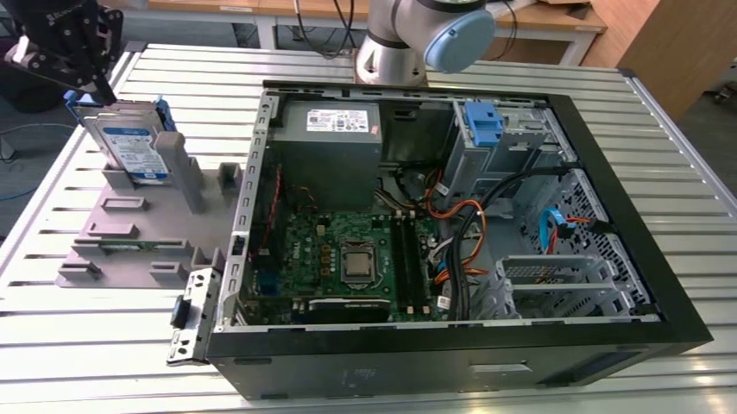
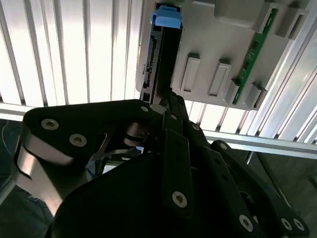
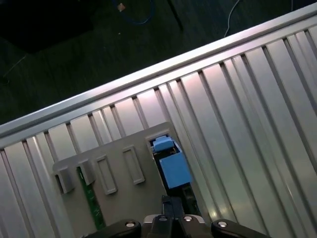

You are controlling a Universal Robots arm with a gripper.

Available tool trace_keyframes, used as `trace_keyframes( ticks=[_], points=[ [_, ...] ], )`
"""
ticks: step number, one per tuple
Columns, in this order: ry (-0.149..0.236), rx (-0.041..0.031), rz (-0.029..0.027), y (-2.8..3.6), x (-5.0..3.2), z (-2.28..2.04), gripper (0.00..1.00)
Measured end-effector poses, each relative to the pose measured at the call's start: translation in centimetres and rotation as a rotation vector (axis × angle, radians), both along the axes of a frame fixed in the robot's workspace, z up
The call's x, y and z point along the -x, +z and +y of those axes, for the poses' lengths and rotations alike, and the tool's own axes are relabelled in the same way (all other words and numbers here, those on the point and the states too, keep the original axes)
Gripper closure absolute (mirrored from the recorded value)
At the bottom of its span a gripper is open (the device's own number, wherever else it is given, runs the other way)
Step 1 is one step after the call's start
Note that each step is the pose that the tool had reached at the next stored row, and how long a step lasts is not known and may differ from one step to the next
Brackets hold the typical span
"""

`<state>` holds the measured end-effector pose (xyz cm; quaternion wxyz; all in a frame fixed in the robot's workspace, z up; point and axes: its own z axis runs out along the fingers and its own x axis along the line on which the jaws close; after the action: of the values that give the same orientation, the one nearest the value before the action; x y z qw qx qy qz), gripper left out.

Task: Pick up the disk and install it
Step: 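Pick up the disk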

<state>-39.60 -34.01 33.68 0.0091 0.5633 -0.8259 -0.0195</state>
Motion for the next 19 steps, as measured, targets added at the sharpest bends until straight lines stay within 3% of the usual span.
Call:
trace_keyframes(
  ticks=[11, 14, 18, 19],
  points=[
    [0.172, -0.0023, -0.0008, -0.06, 0.0, 0.01, 0.89],
    [0.184, -0.0119, -0.0018, -0.06, 0.0, 0.01, 0.89],
    [0.185, -0.0149, -0.002, -0.06, 0.0, -0.01, 0.89],
    [0.186, -0.0204, -0.0027, -0.07, 0.0, -0.01, 0.89]
  ],
)
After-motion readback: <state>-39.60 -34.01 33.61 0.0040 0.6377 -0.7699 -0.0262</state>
